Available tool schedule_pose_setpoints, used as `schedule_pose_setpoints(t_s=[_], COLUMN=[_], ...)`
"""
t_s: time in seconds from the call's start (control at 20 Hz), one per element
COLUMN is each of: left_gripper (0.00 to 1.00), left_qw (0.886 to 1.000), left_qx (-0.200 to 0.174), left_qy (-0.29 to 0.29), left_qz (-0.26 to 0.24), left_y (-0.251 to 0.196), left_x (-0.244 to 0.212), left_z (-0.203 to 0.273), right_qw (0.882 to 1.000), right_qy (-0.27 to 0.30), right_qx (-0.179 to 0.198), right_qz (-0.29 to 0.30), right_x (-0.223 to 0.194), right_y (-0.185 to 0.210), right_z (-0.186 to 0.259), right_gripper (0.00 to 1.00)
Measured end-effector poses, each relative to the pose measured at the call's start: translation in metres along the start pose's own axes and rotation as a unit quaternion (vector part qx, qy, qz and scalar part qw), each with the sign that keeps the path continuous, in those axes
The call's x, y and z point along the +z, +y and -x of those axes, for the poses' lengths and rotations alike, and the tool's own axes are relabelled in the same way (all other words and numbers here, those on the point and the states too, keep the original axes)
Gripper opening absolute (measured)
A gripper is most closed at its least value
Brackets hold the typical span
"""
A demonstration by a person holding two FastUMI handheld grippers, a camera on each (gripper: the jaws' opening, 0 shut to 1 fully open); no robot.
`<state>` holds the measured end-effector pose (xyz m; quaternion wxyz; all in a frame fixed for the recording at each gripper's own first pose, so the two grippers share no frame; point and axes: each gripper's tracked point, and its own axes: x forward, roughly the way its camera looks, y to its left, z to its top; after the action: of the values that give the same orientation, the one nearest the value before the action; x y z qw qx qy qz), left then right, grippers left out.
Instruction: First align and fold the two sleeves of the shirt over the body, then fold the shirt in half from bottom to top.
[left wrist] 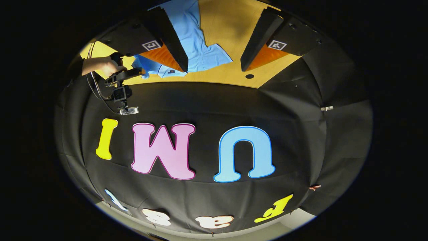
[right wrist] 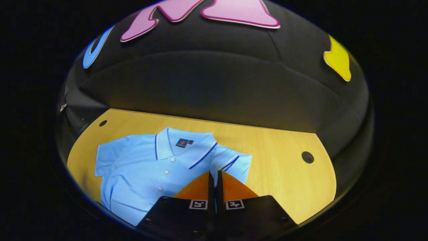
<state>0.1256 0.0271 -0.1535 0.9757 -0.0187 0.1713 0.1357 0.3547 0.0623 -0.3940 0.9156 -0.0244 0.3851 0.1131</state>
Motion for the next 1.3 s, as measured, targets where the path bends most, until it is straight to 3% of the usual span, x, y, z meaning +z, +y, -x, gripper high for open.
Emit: schedule_pose_setpoints(t_s=[0.15, 0.2, 0.3, 0.45, 0.65, 0.7, 1.3], left_gripper=[1.00, 1.00, 1.00, 1.00, 0.98, 0.97, 0.97], left_qw=[1.000, 1.000, 1.000, 0.999, 0.998, 0.998, 0.992], left_qx=[0.010, 0.014, 0.020, 0.026, 0.023, 0.024, 0.018], left_qy=[0.001, 0.003, 0.005, 0.008, 0.014, 0.016, 0.110], left_qz=[0.007, 0.010, 0.018, 0.037, 0.056, 0.055, 0.051], left_y=[0.014, 0.018, 0.026, 0.034, 0.034, 0.036, 0.039], left_x=[-0.003, -0.006, -0.010, -0.015, -0.026, -0.031, -0.125], left_z=[0.003, 0.004, 0.004, -0.003, -0.037, -0.050, -0.234], right_qw=[0.999, 0.999, 0.997, 0.996, 0.995, 0.995, 0.996], right_qy=[0.002, 0.002, 0.010, 0.016, 0.006, 0.002, -0.027], right_qx=[0.022, 0.031, 0.046, 0.067, 0.079, 0.079, 0.069], right_qz=[0.031, 0.042, 0.055, 0.053, 0.064, 0.066, 0.057], right_x=[-0.003, -0.002, -0.009, -0.017, -0.015, -0.014, -0.025], right_y=[0.040, 0.052, 0.071, 0.089, 0.087, 0.083, 0.009], right_z=[0.000, 0.001, 0.002, 0.006, 0.023, 0.029, 0.132], right_gripper=[0.05, 0.00, 0.16, 0.31, 0.96, 0.99, 0.98])
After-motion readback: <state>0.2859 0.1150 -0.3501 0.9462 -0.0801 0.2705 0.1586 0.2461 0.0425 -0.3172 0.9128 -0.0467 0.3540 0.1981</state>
